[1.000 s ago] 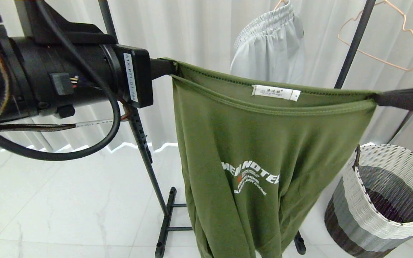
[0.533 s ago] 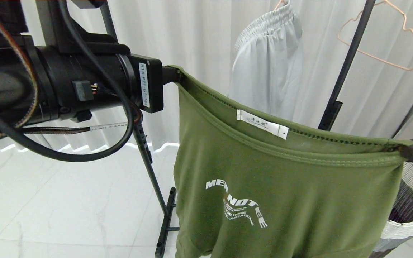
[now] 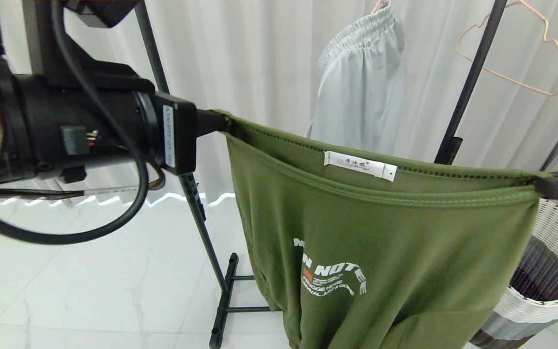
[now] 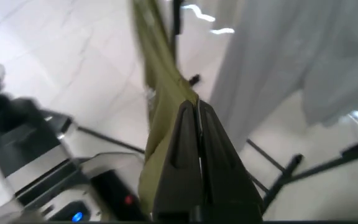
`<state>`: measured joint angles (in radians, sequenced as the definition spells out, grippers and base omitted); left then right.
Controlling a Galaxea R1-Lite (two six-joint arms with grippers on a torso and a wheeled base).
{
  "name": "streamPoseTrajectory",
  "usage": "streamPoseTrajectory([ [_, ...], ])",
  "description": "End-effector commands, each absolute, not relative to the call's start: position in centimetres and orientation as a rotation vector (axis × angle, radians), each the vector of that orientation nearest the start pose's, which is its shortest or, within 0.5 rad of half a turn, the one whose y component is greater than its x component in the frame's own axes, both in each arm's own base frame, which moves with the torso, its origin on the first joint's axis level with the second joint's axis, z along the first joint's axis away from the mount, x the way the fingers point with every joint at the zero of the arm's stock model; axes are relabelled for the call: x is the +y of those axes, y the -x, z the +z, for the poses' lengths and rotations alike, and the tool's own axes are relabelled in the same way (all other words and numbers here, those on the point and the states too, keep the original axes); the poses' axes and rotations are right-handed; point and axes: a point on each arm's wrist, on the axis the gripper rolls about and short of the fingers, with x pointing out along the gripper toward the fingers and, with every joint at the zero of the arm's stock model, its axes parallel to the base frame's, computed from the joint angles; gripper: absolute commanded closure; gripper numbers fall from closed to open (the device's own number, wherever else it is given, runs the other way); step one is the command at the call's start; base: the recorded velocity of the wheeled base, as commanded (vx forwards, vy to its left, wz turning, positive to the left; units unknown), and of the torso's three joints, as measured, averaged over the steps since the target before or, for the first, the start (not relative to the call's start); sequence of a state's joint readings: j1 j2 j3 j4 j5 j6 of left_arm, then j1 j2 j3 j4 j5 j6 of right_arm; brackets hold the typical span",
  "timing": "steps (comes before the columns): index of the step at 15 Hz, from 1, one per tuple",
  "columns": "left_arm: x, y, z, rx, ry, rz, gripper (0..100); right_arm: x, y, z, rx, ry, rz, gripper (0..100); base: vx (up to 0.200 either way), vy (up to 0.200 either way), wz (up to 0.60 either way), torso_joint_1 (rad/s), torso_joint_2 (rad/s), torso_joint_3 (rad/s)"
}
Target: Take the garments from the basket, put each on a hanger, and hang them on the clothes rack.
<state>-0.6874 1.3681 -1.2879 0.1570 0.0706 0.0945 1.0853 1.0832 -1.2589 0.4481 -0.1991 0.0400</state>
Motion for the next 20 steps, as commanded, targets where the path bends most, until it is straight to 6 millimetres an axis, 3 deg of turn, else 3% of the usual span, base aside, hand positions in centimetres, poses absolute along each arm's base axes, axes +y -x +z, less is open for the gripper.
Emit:
streamPoseTrajectory([
  [1, -11.8, -14.5, 34.1, 0.196, -0.179, -0.635, 100, 11.1, -7.3, 34.1, 0.246, 0.127, 0.807, 100, 0.000, 0.000, 0.00, 0.000, 0.00, 0.000],
  [6, -9.7, -11.6, 34.2, 0.211, -0.174, -0.727, 100, 15.0, -10.8, 33.8, 0.107, 0.027, 0.764, 100, 0.000, 0.000, 0.00, 0.000, 0.00, 0.000],
  [11, -10.1, -7.7, 34.1, 0.162, -0.181, -0.969, 100, 17.5, -13.0, 33.9, 0.035, -0.021, 0.742, 100, 0.000, 0.000, 0.00, 0.000, 0.00, 0.000],
  [14, -10.3, -6.9, 33.9, 0.159, -0.188, -1.024, 100, 17.7, -13.3, 33.8, 0.033, -0.022, 0.739, 100, 0.000, 0.000, 0.00, 0.000, 0.00, 0.000],
  [20, -10.6, -7.3, 33.9, 0.160, -0.191, -1.001, 100, 15.8, -13.5, 34.4, 0.020, -0.021, 0.661, 100, 0.000, 0.000, 0.00, 0.000, 0.00, 0.000],
])
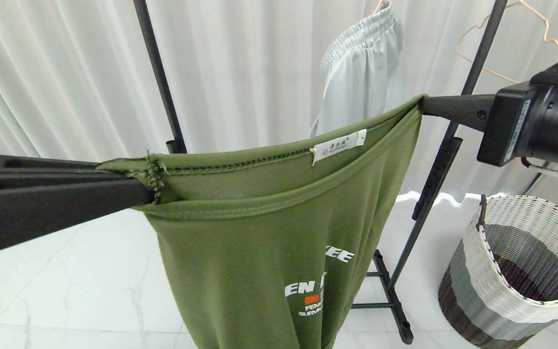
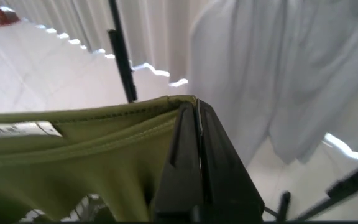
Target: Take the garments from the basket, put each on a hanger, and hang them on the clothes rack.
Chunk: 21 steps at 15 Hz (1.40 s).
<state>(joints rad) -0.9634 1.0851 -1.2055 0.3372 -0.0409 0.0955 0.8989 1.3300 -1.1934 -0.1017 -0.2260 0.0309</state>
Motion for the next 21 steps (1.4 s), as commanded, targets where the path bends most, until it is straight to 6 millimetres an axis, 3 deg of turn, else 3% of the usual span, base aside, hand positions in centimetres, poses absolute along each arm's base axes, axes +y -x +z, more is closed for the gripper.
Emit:
streamPoseTrajectory([
  [1, -10.9, -8.3, 33.8, 0.177, -0.199, -0.953, 100, 15.2, -13.2, 35.3, 0.010, -0.026, 0.644, 100, 0.000, 0.000, 0.00, 0.000, 0.00, 0.000],
  [4, -12.1, -11.3, 33.4, 0.164, -0.239, -0.807, 100, 13.4, -11.8, 37.6, 0.022, -0.017, 0.643, 100, 0.000, 0.000, 0.00, 0.000, 0.00, 0.000],
  [7, -13.5, -13.1, 32.5, 0.180, -0.319, -0.657, 100, 12.2, -10.0, 37.2, 0.042, -0.004, 0.677, 100, 0.000, 0.000, 0.00, 0.000, 0.00, 0.000],
  [11, -13.9, -13.4, 32.6, 0.164, -0.311, -0.648, 100, 12.6, -8.8, 35.3, 0.084, 0.030, 0.738, 100, 0.000, 0.000, 0.00, 0.000, 0.00, 0.000],
  [21, -13.6, -13.2, 32.9, 0.143, -0.297, -0.645, 100, 12.4, -8.8, 34.9, 0.097, 0.040, 0.705, 100, 0.000, 0.000, 0.00, 0.000, 0.00, 0.000],
])
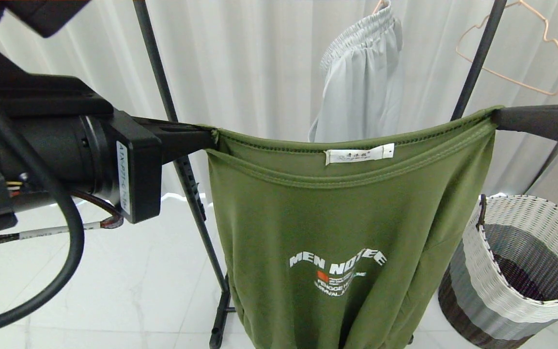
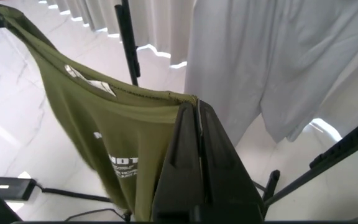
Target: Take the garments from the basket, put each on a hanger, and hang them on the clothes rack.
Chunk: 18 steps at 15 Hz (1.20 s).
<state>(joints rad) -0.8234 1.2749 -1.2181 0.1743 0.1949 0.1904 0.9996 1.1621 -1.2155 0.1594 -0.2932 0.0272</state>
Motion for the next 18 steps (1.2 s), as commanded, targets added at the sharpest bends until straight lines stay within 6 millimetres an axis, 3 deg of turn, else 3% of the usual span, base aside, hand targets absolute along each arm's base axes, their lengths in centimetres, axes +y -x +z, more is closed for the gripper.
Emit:
streamPoseTrajectory([
  [1, -13.6, -13.2, 32.9, 0.143, -0.297, -0.645, 100, 12.5, -8.8, 34.9, 0.098, 0.041, 0.705, 100, 0.000, 0.000, 0.00, 0.000, 0.00, 0.000],
  [3, -13.6, -13.2, 33.0, 0.142, -0.294, -0.644, 100, 12.6, -8.8, 34.8, 0.102, 0.043, 0.705, 100, 0.000, 0.000, 0.00, 0.000, 0.00, 0.000],
  [4, -13.6, -13.2, 33.0, 0.142, -0.294, -0.644, 100, 12.6, -8.8, 34.8, 0.102, 0.043, 0.705, 0, 0.000, 0.000, 0.00, 0.000, 0.00, 0.000],
  [11, -13.6, -13.3, 32.8, 0.147, -0.300, -0.641, 100, 11.3, -8.5, 33.9, 0.118, 0.056, 0.669, 0, 0.000, 0.000, 0.00, 0.000, 0.00, 0.000],
  [14, -12.6, -14.2, 32.7, 0.156, -0.330, -0.551, 100, 9.2, -9.1, 32.9, 0.242, 0.138, 0.487, 0, 0.000, 0.000, 0.00, 0.000, 0.00, 0.000],
  [16, -10.8, -15.6, 32.3, 0.176, -0.375, -0.428, 100, 6.2, -9.1, 31.5, 0.440, 0.231, 0.270, 0, 0.000, 0.000, 0.00, 0.000, 0.00, 0.000],
  [18, -9.9, -16.1, 32.0, 0.191, -0.372, -0.376, 100, 5.3, -8.9, 30.9, 0.479, 0.282, 0.167, 0, 0.000, 0.000, 0.00, 0.000, 0.00, 0.000],
])
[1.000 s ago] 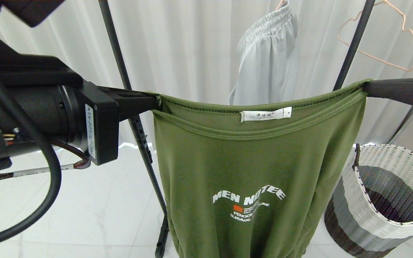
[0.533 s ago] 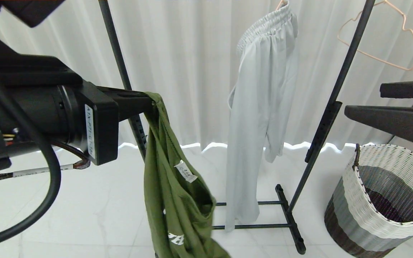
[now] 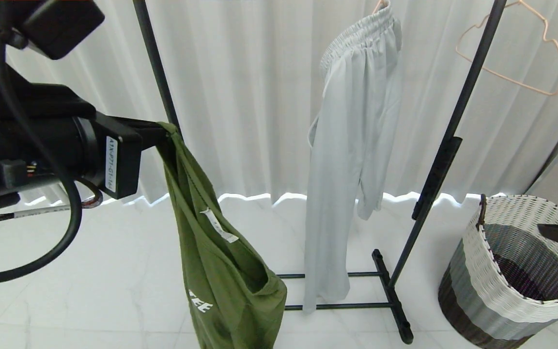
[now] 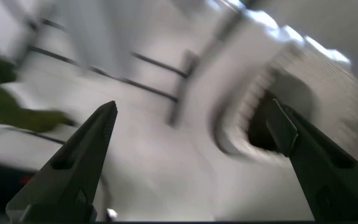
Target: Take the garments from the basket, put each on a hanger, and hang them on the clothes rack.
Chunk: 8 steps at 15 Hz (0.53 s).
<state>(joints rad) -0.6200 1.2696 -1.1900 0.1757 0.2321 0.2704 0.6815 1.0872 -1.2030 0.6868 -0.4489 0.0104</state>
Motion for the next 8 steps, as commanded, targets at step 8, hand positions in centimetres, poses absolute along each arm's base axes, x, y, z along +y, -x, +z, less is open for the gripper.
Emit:
streamPoseTrajectory([
  [8, -7.8, -15.7, 30.1, 0.257, -0.378, -0.293, 100, 3.3, -7.5, 26.8, 0.551, 0.431, -0.010, 0, 0.000, 0.000, 0.00, 0.000, 0.00, 0.000],
])
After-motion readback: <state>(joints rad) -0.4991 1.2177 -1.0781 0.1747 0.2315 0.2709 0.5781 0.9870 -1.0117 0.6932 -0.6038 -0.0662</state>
